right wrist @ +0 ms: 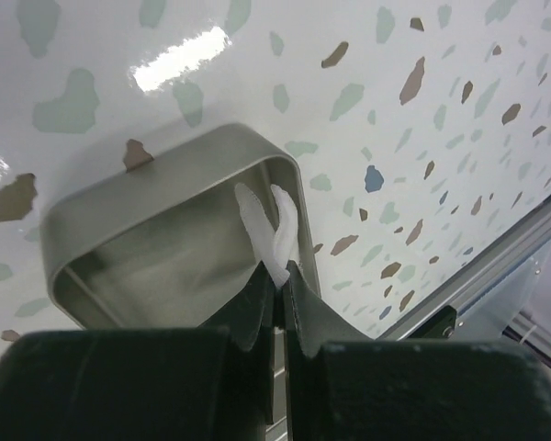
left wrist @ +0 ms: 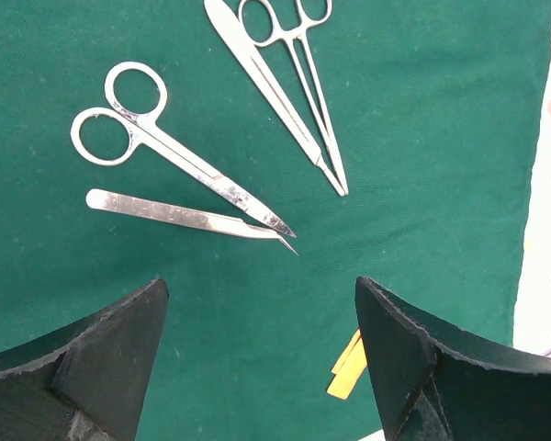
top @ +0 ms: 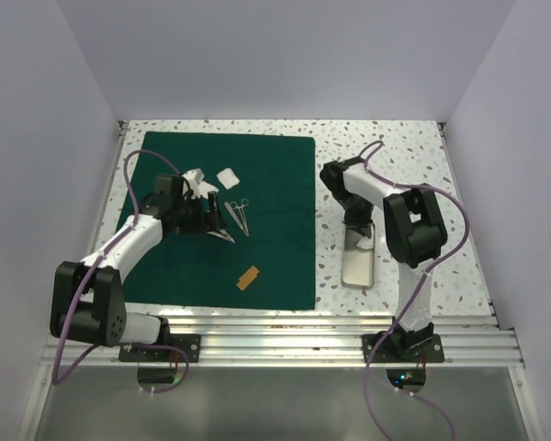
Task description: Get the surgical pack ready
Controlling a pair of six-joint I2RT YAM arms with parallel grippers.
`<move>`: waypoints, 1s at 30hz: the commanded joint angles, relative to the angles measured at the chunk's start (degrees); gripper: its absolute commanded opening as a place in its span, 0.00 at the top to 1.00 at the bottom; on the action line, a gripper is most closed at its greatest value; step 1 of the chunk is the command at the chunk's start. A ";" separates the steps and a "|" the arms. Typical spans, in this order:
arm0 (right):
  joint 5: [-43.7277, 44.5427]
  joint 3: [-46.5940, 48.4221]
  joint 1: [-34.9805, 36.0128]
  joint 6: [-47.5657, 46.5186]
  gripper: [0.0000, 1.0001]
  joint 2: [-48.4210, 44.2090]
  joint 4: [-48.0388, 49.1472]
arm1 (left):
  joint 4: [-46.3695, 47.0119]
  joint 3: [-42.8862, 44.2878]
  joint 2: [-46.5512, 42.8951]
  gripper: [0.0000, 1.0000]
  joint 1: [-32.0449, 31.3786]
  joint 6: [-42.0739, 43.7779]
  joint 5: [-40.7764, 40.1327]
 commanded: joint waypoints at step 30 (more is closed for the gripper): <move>-6.42 1.77 2.99 -7.09 0.43 -7.18 0.96 | -5.48 6.43 2.65 0.10 0.38 0.61 -6.64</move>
